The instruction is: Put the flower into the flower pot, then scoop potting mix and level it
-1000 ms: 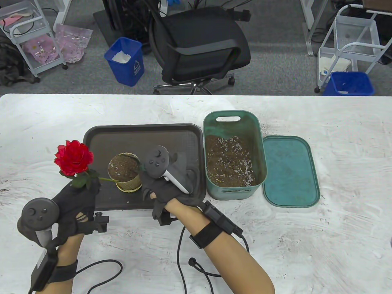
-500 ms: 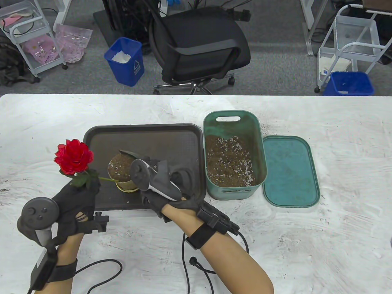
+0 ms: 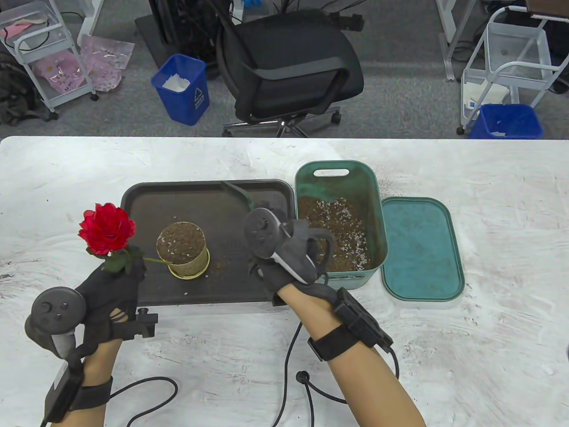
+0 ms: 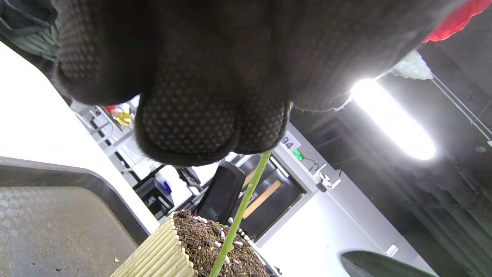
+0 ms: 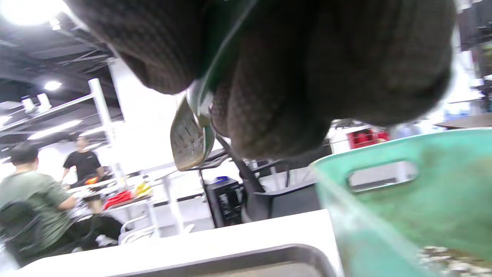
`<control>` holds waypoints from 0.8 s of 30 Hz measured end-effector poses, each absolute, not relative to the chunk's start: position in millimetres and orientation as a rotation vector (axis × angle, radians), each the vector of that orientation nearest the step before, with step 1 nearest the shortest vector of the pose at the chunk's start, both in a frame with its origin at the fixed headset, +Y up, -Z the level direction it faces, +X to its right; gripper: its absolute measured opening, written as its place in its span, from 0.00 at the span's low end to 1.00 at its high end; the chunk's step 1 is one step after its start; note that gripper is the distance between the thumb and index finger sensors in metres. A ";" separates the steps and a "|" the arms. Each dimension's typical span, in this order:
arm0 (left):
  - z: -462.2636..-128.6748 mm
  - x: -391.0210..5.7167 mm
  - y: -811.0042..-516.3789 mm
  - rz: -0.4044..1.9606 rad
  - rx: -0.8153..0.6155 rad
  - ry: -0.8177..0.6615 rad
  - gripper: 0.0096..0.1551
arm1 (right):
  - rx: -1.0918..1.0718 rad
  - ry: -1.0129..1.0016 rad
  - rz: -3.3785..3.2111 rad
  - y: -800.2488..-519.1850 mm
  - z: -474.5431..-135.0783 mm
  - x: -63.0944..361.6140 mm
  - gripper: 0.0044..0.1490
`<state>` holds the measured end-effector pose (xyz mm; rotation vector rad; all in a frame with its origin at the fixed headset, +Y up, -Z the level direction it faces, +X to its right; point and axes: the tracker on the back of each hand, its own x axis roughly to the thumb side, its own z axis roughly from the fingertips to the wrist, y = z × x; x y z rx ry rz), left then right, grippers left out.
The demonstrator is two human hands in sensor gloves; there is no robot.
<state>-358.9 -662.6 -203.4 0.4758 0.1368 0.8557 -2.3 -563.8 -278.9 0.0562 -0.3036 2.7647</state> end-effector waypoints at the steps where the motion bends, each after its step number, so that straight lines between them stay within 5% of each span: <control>1: -203.4 -358.7 -662.4 0.853 0.477 0.136 0.22 | -0.002 -0.297 2.745 -560.1 -280.2 10.4 0.33; 7: -203.6 -359.3 -662.8 0.851 0.477 0.138 0.22 | -0.332 -0.199 2.668 -553.5 -286.1 77.1 0.32; 13: -204.4 -359.1 -662.5 0.848 0.477 0.133 0.22 | -0.545 0.091 2.744 -578.0 -304.8 120.1 0.31; 17: -204.1 -359.3 -662.5 0.848 0.477 0.135 0.22 | -0.587 0.623 2.830 -604.2 -319.6 124.3 0.31; 24: -204.5 -359.1 -662.5 0.848 0.476 0.129 0.22 | -0.580 0.809 2.783 -627.3 -336.1 115.4 0.31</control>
